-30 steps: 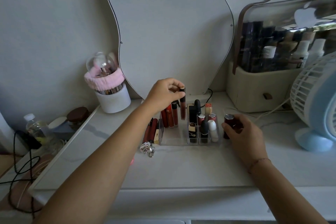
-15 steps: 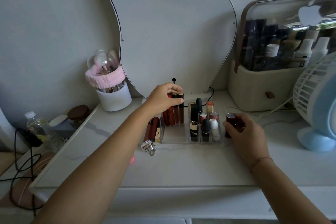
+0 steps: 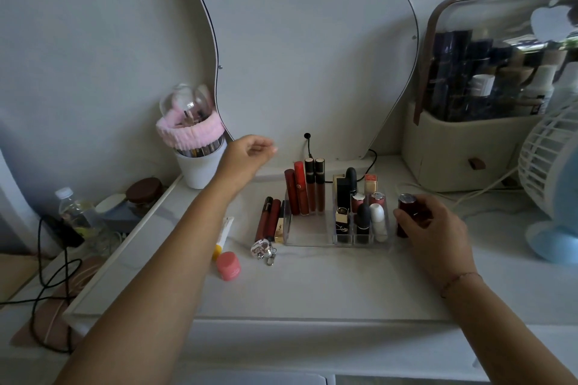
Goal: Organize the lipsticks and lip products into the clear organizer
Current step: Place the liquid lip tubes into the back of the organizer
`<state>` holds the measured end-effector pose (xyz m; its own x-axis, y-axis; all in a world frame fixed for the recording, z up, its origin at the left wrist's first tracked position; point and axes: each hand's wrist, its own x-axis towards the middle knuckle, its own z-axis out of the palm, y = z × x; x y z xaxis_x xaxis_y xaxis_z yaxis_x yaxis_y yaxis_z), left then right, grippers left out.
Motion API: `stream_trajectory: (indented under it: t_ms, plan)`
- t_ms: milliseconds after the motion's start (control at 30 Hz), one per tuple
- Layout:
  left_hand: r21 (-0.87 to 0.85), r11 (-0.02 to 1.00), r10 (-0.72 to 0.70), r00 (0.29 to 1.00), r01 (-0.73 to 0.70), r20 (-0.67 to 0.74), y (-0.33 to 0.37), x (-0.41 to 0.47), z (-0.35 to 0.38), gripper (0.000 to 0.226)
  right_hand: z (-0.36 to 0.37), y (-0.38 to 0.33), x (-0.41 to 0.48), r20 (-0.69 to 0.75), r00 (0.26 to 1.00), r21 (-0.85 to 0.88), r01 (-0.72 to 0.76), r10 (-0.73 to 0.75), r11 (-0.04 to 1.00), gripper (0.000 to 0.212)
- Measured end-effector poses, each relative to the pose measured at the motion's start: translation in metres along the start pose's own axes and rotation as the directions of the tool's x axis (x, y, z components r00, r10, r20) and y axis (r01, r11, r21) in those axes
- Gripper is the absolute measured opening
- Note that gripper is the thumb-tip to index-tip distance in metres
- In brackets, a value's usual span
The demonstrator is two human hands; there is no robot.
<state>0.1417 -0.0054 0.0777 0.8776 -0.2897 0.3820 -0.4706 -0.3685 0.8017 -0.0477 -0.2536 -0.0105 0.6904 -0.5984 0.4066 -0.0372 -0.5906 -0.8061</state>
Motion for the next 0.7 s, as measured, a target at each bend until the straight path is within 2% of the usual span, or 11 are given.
stream_trajectory:
  t_ms: [67,100,167,233,333,500,700]
  plan:
    - [0.15,0.986,-0.055,0.993,0.071,-0.108,-0.017,0.0,-0.003,0.016,0.0,0.0,0.0,0.001,1.0,-0.005,0.002,-0.002,1.0,0.024]
    - [0.245,0.963,-0.092,0.99,0.116,-0.108,-0.025,0.0,-0.001,0.017,0.0,0.0,0.0,0.001,1.0,-0.006,0.004,-0.004,1.0,0.024]
    - [0.414,0.888,-0.212,0.977,0.201,-0.019,-0.039,-0.001,0.005,0.024,-0.001,-0.001,0.0,-0.002,1.0,-0.005,0.005,-0.005,1.0,0.023]
    - [0.501,0.823,-0.339,0.939,0.267,0.056,-0.047,-0.002,0.012,0.03,-0.001,-0.001,0.0,-0.012,1.0,-0.007,0.004,-0.004,1.0,0.022]
    - [0.501,0.8,-0.42,0.904,0.329,0.076,-0.051,-0.003,0.021,0.029,-0.001,-0.001,0.0,-0.035,0.999,-0.022,0.011,-0.011,1.0,0.021]
    - [0.489,0.79,-0.447,0.893,0.37,0.045,-0.05,-0.003,0.024,0.028,0.0,0.001,0.0,-0.037,0.999,-0.026,0.01,-0.011,1.0,0.021]
    - [0.501,0.774,-0.493,0.865,0.388,0.093,-0.044,-0.001,0.024,0.024,0.0,0.0,0.0,-0.038,0.999,-0.028,0.007,-0.008,1.0,0.021]
